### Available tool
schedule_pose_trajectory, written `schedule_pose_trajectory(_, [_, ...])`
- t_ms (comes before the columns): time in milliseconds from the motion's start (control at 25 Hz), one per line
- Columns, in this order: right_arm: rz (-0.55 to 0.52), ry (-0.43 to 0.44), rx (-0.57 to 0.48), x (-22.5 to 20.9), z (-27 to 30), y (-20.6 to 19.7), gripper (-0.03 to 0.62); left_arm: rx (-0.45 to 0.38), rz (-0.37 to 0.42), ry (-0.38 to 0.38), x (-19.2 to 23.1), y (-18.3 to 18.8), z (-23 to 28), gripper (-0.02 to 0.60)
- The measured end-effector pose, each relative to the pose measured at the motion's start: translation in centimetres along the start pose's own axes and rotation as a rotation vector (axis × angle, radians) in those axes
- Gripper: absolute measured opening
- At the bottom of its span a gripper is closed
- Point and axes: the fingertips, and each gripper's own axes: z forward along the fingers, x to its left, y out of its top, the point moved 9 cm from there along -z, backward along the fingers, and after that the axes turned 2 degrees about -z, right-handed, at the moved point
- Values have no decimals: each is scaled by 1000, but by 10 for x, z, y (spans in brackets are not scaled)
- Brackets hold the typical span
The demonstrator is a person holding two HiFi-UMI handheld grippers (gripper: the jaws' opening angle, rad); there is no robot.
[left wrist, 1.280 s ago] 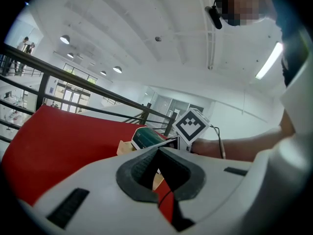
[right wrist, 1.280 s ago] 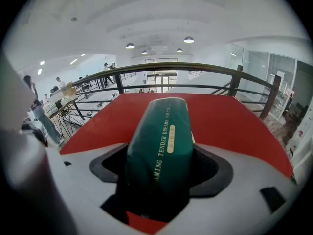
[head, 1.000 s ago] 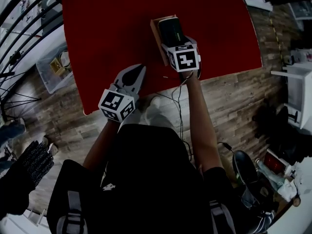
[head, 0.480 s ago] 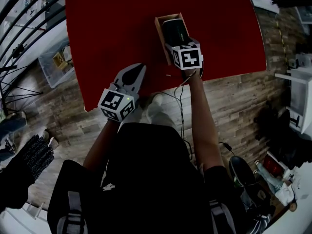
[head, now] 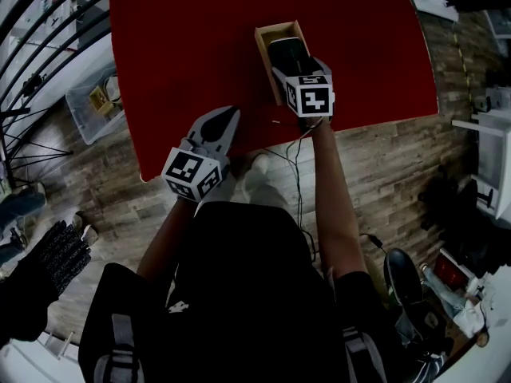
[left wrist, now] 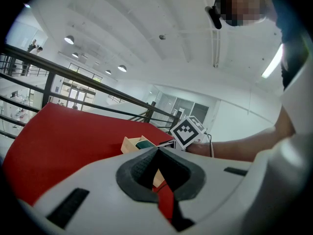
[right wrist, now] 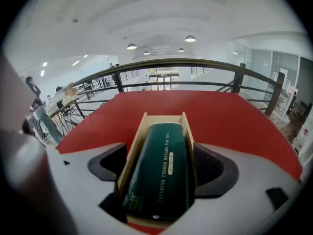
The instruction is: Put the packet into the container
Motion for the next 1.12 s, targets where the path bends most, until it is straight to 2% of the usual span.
schedule_pose_trajectory(120, [31, -1, -49, -1, -15, 4, 403, -14, 2, 5, 0, 0, -4, 0])
schedule_pose_trajectory(320, [63, -8, -197, 8, -70, 8, 382, -22, 18, -18, -9, 12, -9, 0])
schedule_pose_trajectory(400, [36, -48, -262, 16, -97, 7, 209, -28, 25, -30, -14, 18, -12, 0])
schedule_pose_trajectory(480, [20, -79, -331, 26, -125, 3, 80, -42, 38, -36, -20, 22, -17, 0])
schedule_pose_trajectory(520, [19, -82, -363, 31, -138, 1, 44, -48, 45, -39, -23, 24, -19, 0])
schedule_pose_trajectory(600, [16, -69, -415, 42, -160, -3, 23, -60, 57, -42, -25, 29, -26, 0])
schedule_pose_trajectory(920, [33, -8, -622, 78, -227, -24, 21, -97, 114, -69, -40, 42, -55, 0])
schedule_pose_trajectory(1120, [39, -2, -681, 92, -249, -32, 20, -119, 141, -97, -54, 46, -71, 0])
